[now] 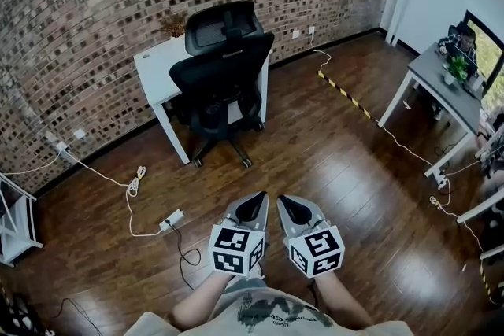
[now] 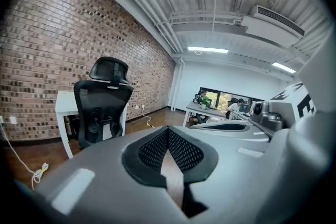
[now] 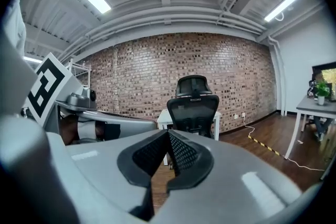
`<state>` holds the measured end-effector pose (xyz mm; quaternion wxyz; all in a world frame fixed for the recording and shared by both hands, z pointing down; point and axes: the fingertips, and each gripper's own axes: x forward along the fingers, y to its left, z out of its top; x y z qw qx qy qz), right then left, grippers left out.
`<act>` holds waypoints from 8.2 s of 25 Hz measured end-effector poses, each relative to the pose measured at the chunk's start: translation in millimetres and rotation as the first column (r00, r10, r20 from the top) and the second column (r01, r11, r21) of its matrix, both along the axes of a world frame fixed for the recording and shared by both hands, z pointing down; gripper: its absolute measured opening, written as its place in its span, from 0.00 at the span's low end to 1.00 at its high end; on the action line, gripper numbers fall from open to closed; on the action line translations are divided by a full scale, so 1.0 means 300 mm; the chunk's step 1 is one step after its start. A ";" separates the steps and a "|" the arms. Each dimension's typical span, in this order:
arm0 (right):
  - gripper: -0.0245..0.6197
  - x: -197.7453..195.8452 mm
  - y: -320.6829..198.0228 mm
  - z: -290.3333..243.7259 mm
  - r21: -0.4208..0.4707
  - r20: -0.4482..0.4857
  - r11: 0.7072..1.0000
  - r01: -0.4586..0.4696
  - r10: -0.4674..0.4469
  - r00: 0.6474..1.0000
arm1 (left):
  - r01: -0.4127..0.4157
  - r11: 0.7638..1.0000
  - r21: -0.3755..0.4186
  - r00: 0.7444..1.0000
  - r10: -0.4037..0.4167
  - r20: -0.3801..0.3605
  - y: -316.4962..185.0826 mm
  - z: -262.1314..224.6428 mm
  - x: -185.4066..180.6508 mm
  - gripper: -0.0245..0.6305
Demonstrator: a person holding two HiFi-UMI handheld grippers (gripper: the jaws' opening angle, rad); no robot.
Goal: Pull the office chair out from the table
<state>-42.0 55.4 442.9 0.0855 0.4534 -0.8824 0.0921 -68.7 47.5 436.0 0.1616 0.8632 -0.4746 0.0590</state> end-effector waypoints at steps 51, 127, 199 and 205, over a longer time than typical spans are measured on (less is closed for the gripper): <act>0.08 0.060 -1.230 -0.092 0.100 0.022 0.924 0.369 -0.372 0.928 | 0.309 0.950 0.045 0.949 -0.311 0.059 -1.182 -0.036 0.072 0.06; 0.61 -0.381 -2.382 -0.276 0.075 -0.052 0.694 0.716 -0.715 0.698 | 0.108 0.989 0.101 0.982 -0.122 0.147 -1.984 -0.229 -0.880 0.53; 0.60 0.144 -1.596 -0.240 0.089 0.066 0.760 0.643 -0.649 0.758 | 0.297 0.945 0.136 0.951 -0.306 0.051 -1.168 -0.221 -0.387 0.50; 0.60 0.185 -1.480 -0.241 0.083 0.069 0.773 0.629 -0.635 0.770 | 0.285 0.948 0.140 0.956 -0.292 0.036 -1.056 -0.223 -0.356 0.50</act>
